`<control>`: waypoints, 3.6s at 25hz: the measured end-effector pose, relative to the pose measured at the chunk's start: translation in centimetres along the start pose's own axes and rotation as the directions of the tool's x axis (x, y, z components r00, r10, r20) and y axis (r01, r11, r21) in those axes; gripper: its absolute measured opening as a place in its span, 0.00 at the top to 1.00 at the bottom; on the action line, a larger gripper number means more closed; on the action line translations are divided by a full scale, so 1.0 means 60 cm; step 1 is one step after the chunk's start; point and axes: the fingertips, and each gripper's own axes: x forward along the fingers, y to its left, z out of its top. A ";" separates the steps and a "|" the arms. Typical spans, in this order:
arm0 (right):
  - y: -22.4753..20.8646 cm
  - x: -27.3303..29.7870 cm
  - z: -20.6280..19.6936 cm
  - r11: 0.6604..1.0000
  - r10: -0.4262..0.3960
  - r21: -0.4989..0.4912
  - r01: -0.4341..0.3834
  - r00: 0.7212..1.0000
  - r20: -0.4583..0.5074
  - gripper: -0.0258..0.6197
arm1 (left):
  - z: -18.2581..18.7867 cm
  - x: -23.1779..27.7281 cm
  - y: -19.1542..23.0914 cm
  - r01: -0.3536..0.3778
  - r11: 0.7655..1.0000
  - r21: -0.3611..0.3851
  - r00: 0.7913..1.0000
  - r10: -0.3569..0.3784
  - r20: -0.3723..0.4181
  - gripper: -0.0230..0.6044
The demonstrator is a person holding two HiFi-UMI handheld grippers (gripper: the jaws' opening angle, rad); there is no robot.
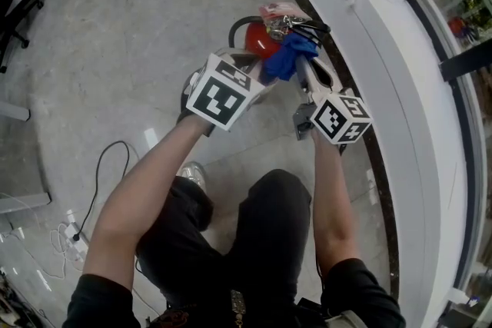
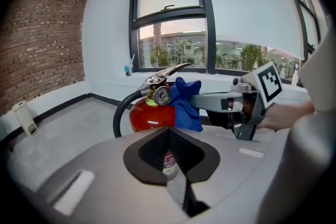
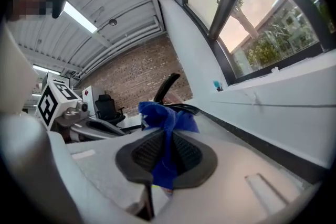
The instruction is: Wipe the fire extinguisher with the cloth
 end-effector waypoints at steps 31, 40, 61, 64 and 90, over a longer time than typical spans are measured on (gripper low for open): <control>0.194 0.136 -0.062 0.976 0.128 -0.154 -0.156 0.976 -0.176 0.91 | 0.028 -0.069 0.118 -0.155 0.967 -0.202 0.961 0.195 0.194 0.85; 0.163 0.069 -0.083 0.951 0.092 -0.272 -0.147 0.974 -0.206 0.90 | 0.008 -0.010 0.075 -0.023 0.981 -0.193 0.991 0.048 0.128 0.93; 0.159 0.061 -0.098 0.733 0.065 -0.627 -0.262 0.946 -0.319 0.87 | -0.076 0.011 0.038 0.054 0.988 -0.143 0.995 -0.065 -0.074 0.92; 0.125 0.040 -0.105 0.796 0.024 -0.578 -0.179 0.964 -0.266 0.88 | -0.080 0.013 0.032 0.064 0.990 -0.126 0.993 -0.076 -0.091 0.87; -0.132 0.049 -0.052 0.961 -0.195 -0.219 0.169 0.976 -0.101 0.88 | -0.103 0.002 -0.008 0.078 0.997 0.001 0.987 -0.077 -0.142 0.88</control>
